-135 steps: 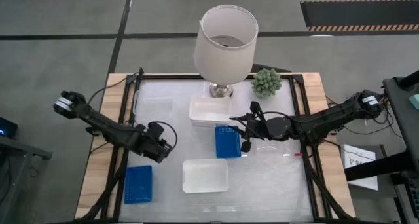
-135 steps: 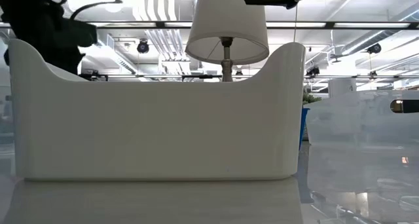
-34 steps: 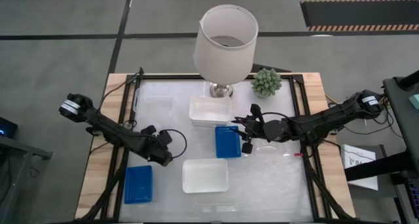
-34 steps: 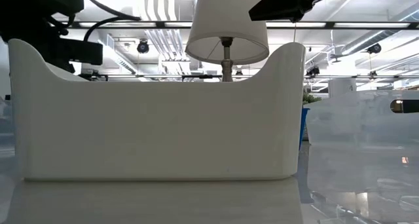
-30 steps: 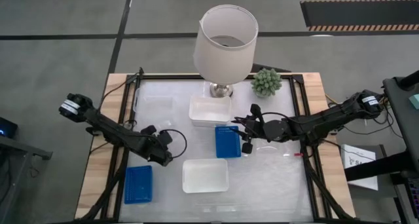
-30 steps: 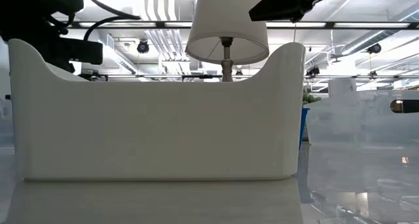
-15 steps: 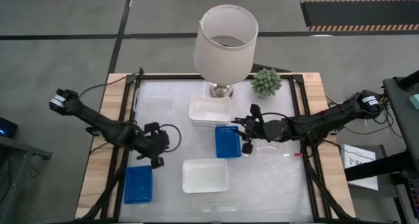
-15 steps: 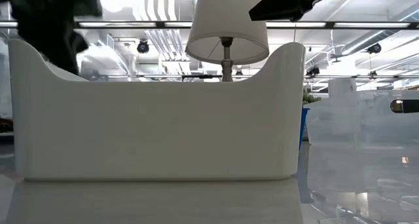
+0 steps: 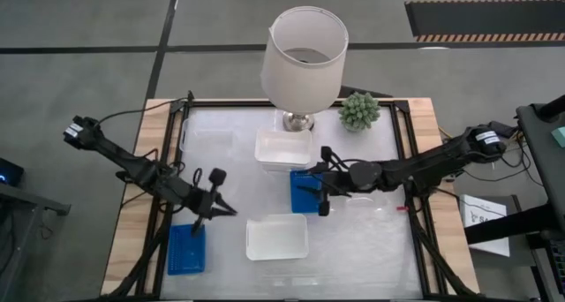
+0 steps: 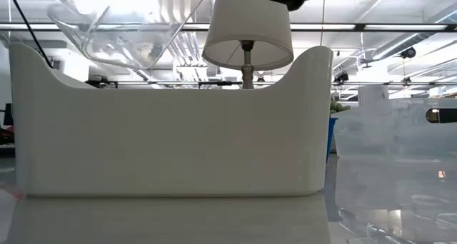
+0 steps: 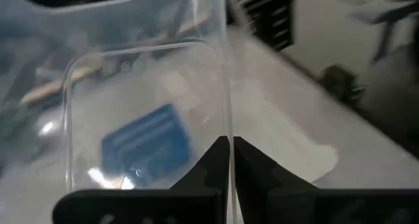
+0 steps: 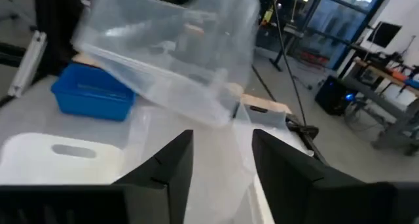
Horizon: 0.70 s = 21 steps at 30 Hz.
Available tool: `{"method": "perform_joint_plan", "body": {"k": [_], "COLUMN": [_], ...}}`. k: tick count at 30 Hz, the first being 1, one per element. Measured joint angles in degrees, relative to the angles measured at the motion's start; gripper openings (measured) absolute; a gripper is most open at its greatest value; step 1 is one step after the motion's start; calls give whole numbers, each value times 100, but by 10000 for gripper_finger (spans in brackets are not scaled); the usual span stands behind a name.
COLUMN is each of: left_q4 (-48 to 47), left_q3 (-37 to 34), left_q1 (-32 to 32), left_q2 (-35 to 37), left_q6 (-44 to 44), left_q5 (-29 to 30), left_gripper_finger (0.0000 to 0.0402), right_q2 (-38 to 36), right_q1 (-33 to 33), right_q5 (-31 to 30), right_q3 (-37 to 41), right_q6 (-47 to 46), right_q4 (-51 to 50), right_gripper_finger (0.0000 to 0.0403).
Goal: Stack baskets by color
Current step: Stack the bottom left transparent bin into the top left transparent bin
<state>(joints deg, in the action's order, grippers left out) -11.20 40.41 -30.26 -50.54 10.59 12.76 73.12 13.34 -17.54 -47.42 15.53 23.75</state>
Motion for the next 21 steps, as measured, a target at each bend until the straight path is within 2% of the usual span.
{"method": "perform_joint_plan", "body": {"k": [3,8,13,18,21], "left_q4": [636,1263,1462,1738,1980], "left_q3": [-176,-499,-579,-722,-811], "left_q1": [-13,-17,-17,-17,-17], "left_q2": [-86,-151,-206,-279,-312], "left_q6": [453,755,838,1195,1295], "left_q5": [-813,-2332,-3240,-4056,-4372], "left_gripper_finger": [0,0,0,0,0], "right_q2": [98,83,283,838,1233], "right_q1": [-72,-198,-214,-214,-225], "right_q5": [106,1062,2014,3029,3167], "right_q3": [-235,-765,-1403,-2113,-2593], "right_q6": [154,218,342,679,945], "right_q4": [-156,-796,-1210,-1656,-1887], "right_gripper_finger": [179,218,247,264,267]}}
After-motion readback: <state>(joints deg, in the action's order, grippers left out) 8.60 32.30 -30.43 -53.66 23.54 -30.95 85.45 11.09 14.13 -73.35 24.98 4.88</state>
